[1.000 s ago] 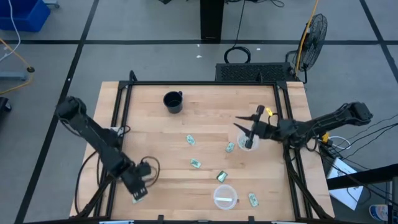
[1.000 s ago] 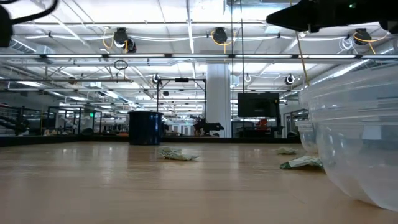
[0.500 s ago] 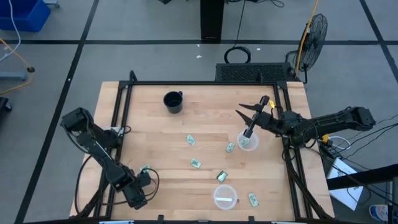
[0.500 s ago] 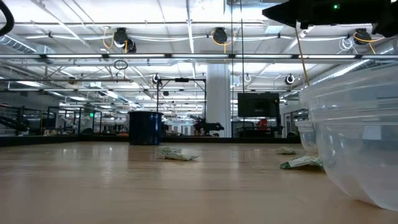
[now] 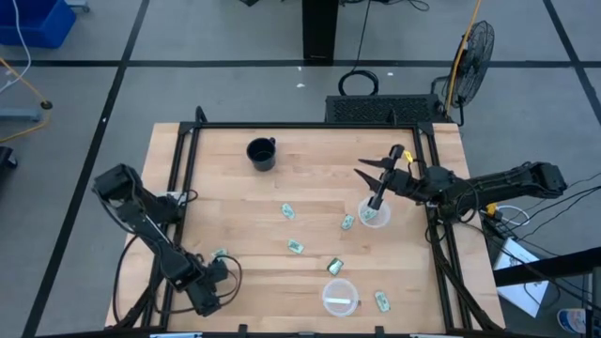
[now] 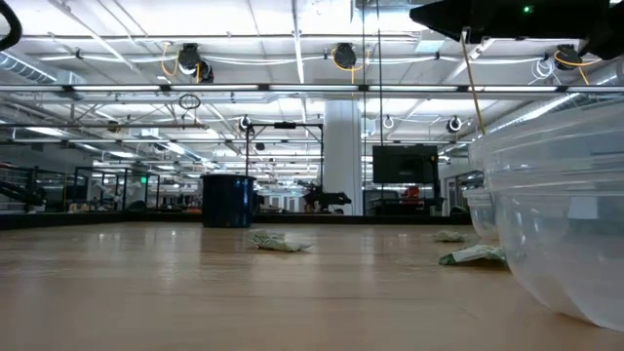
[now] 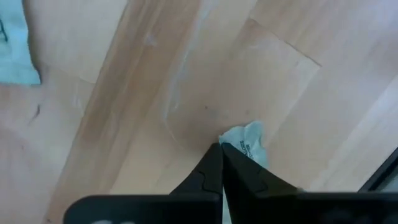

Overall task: Pick and place items into bin
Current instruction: Put the white stevia packet into the bottom bin

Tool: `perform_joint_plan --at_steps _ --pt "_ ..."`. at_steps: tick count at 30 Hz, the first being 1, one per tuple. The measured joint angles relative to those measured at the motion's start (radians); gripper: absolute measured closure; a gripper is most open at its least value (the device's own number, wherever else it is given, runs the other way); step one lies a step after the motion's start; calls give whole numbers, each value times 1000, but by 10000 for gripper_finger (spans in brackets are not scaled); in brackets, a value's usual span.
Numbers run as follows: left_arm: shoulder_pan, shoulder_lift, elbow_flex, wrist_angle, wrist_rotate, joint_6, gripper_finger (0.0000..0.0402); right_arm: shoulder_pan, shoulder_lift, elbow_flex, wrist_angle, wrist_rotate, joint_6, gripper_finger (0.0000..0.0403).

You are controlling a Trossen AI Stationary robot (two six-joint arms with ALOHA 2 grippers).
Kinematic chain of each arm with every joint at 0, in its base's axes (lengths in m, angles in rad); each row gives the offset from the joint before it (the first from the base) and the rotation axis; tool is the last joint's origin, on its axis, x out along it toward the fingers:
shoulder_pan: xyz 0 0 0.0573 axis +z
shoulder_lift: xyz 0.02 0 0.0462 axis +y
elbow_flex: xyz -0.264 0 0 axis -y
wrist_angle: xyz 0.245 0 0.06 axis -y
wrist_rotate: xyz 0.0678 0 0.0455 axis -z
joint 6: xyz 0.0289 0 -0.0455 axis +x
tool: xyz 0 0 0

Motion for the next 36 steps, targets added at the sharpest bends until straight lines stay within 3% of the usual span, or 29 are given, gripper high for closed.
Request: perform_joint_plan --at_steps 6,9,16,19,26,30,36 --pt "96 -31 180 -271 -129 116 399 0 1 0 -53 -4 4 287" --pt "168 -35 281 -325 -225 305 399 0 1 0 -77 -3 18 287" --pt "361 -36 455 -262 -394 805 400 0 1 0 -186 -2 164 287" --pt "435 -37 481 -209 -397 988 400 1 1 0 -297 -7 247 286" --pt "538 -5 484 69 -327 1346 401 16 1 -1 -473 -166 447 287" --pt "557 66 487 229 -233 1472 401 46 1 -1 -542 -181 547 287" --pt "566 197 484 512 -176 1562 401 89 1 -1 -582 -180 587 287"
